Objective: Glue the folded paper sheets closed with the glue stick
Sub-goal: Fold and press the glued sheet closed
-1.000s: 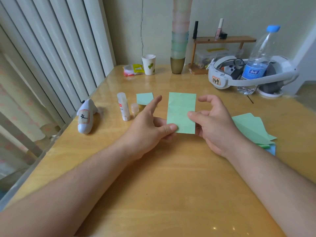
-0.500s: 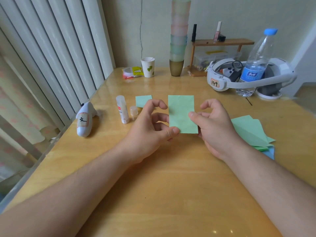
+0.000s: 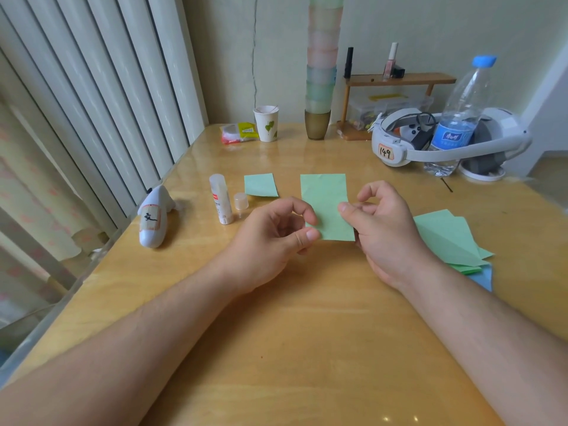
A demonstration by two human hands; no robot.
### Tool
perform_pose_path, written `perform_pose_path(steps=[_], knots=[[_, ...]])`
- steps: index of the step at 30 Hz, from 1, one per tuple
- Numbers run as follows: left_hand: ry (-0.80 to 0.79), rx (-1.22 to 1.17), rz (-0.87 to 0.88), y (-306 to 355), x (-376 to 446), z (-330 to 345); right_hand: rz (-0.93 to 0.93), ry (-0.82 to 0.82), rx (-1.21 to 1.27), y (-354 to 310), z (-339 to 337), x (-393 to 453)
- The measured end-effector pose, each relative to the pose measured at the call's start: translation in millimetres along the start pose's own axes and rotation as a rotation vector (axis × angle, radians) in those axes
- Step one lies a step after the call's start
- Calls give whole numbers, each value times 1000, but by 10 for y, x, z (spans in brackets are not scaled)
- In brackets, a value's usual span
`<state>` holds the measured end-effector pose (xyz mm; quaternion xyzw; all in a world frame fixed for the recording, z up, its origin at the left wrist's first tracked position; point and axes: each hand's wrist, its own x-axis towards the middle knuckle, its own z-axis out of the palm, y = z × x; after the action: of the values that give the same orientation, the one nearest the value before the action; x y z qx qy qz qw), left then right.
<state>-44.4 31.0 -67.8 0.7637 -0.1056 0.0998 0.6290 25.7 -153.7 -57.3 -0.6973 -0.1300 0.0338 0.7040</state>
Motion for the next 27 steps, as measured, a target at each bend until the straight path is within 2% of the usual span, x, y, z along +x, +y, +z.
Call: perform_pose_path(steps=[5,9,12,18,23,27], knots=[[26,20,-15,-29,17,-22,-1,-79,23,17,5,-2],[-38,60,-54,-38,5,-37,-4,-155,38,22,17,-35],[-93,109,-54,-37,-15,-34,-26,-119,86,19,-17,-21],[-124,184,-17,-28,-30,-41,50,-127,263,-58,-77,-24],[-109,164,9,-12,-21,-44,129,-90,422,-83,-69,-6],[-87,155,6,-25,-8,-47,125,-44,427,-95,-53,-3]])
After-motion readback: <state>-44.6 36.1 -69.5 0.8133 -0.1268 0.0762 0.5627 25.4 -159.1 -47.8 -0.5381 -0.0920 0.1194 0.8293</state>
